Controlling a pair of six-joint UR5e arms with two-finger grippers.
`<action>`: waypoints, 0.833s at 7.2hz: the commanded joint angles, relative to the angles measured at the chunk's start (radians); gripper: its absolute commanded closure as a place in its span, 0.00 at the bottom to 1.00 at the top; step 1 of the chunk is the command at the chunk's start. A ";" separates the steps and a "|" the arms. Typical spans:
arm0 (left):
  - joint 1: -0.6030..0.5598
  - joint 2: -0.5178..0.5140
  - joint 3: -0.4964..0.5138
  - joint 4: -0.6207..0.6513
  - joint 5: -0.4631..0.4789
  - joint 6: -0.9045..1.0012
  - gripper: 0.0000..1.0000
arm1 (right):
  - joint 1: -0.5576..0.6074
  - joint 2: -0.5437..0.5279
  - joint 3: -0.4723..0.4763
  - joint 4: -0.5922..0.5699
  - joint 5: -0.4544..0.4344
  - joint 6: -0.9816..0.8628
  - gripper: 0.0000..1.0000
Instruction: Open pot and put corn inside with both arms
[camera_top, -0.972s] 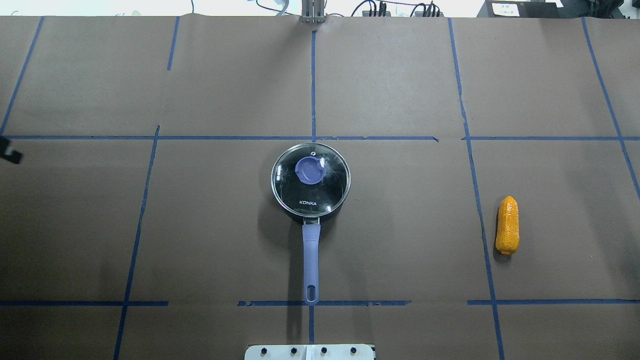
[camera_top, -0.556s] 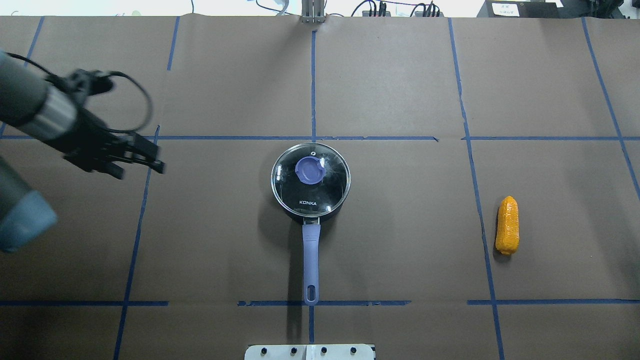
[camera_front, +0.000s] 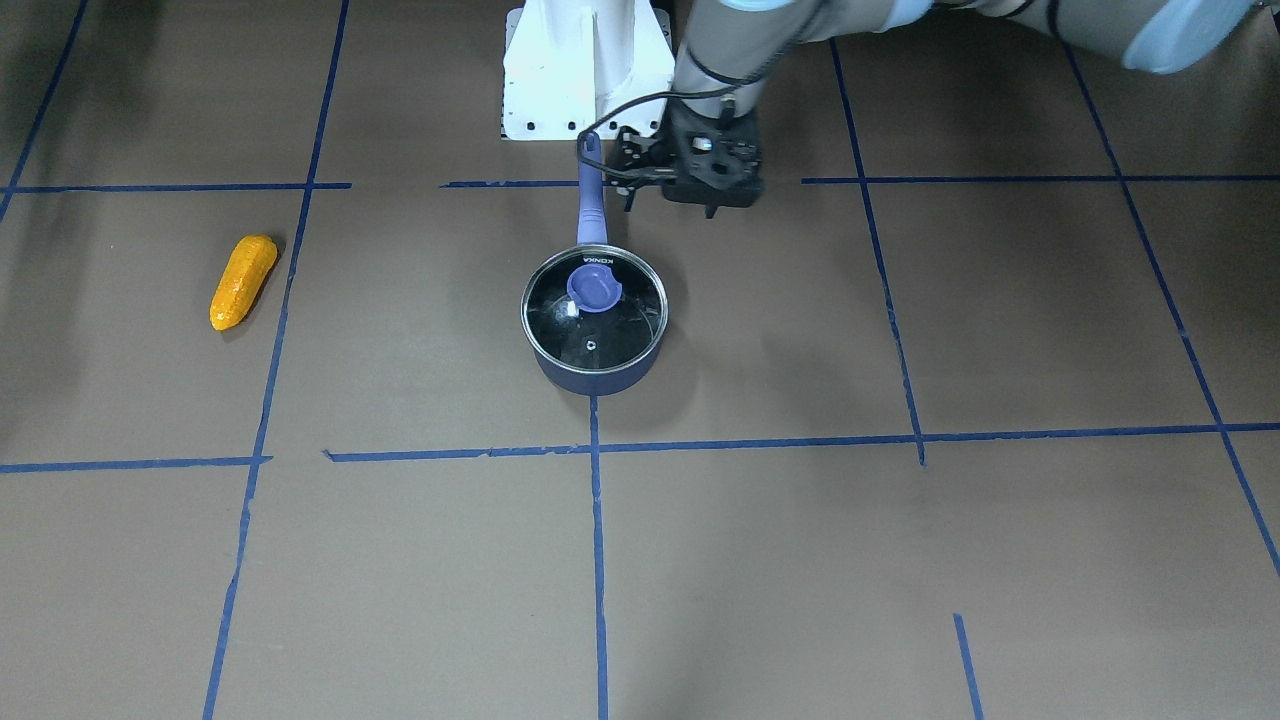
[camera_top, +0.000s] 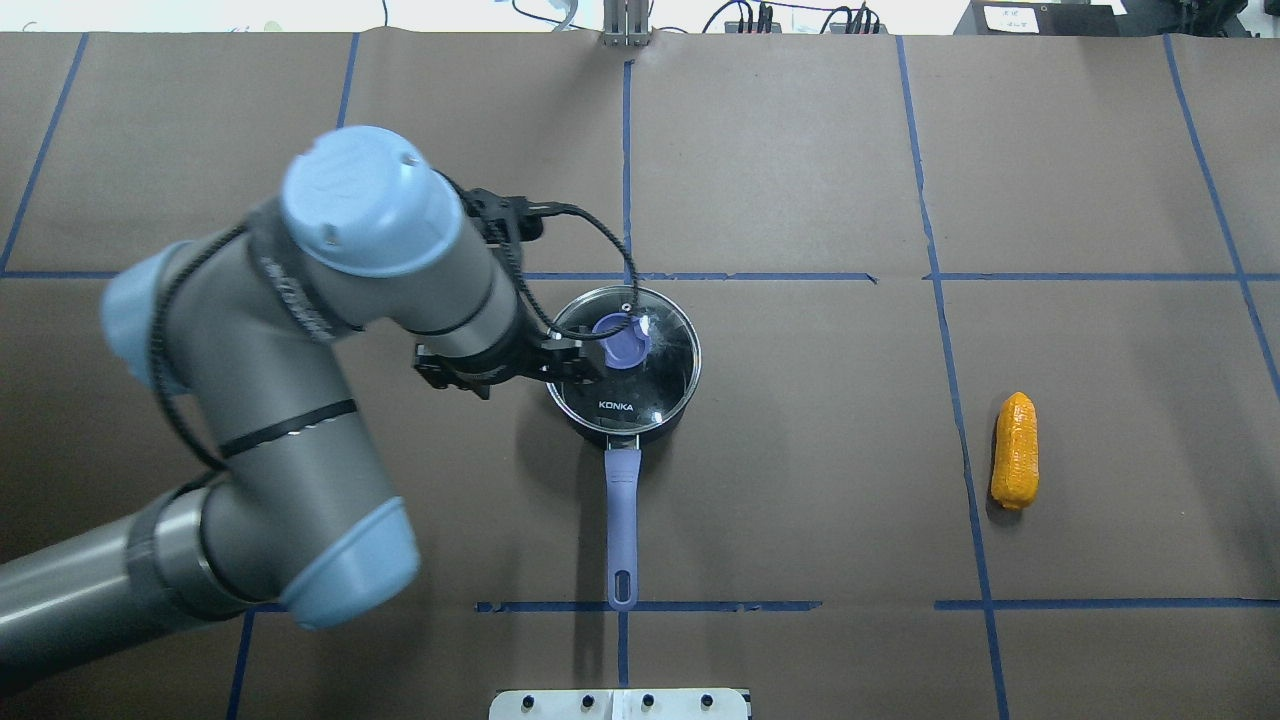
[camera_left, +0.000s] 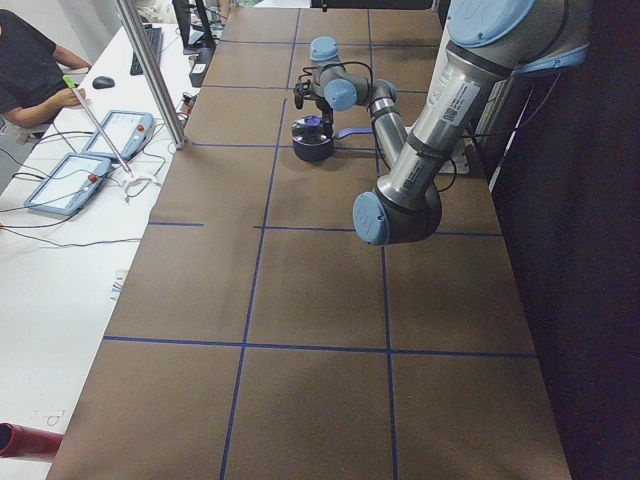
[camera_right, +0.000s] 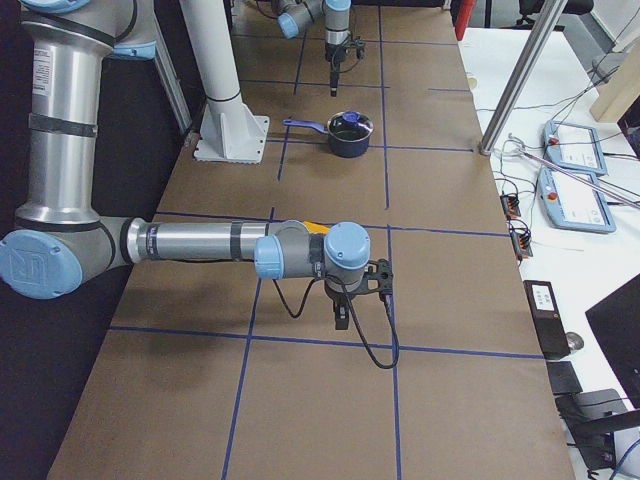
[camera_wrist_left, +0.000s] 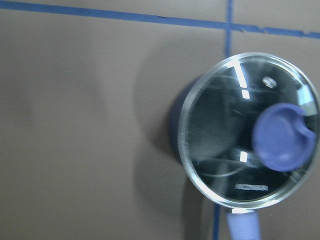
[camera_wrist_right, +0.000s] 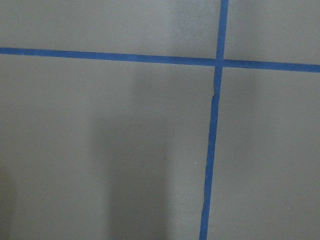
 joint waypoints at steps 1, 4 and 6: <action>0.021 -0.176 0.217 0.013 0.043 -0.002 0.00 | -0.002 -0.001 0.000 0.000 0.001 -0.002 0.00; 0.021 -0.203 0.291 0.013 0.078 -0.003 0.00 | -0.009 -0.001 0.000 0.000 -0.005 -0.008 0.00; 0.019 -0.229 0.344 0.013 0.080 -0.002 0.02 | -0.011 -0.002 -0.002 0.000 -0.005 0.001 0.00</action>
